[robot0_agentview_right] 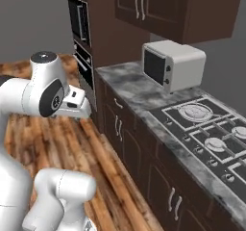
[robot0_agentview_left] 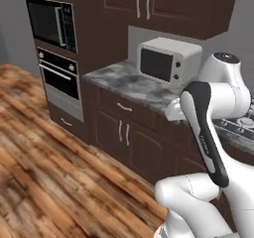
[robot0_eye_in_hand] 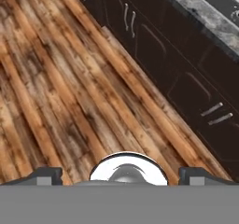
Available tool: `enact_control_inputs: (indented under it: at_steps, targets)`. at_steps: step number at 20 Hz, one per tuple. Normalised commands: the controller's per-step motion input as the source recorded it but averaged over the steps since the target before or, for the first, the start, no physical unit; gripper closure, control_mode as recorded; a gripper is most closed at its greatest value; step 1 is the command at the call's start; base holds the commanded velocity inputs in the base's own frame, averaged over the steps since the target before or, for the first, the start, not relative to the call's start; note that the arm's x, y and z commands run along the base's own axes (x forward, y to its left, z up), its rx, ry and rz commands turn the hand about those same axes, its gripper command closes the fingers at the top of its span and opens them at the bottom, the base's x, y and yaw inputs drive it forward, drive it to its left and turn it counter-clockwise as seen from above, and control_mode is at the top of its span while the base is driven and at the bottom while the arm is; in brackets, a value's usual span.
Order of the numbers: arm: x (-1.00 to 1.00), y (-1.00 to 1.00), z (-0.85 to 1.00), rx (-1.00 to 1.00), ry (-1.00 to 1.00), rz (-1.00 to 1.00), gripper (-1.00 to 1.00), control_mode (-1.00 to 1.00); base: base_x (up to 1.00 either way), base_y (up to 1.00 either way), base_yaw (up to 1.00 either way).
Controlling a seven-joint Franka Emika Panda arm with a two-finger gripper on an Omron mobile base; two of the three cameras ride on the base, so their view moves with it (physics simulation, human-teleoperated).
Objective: Navigate to the oven.
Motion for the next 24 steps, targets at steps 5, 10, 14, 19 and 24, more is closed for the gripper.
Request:
enact_control_inputs:
  at_steps: [5,10,14,19,24]
  targets:
    - [0.0,0.0,0.0,0.0,0.0,0.0,-1.0,1.0,1.0,1.0,-0.29]
    - [0.0,0.0,0.0,0.0,0.0,0.0,-1.0,1.0,1.0,1.0,-0.42]
    - [0.0,0.0,0.0,0.0,0.0,0.0,-1.0,1.0,1.0,0.87,-0.48]
    - [0.0,0.0,0.0,0.0,0.0,0.0,-1.0,1.0,1.0,0.79,-0.47]
    - [0.0,0.0,0.0,0.0,0.0,0.0,-1.0,1.0,0.95,0.87,-0.44]
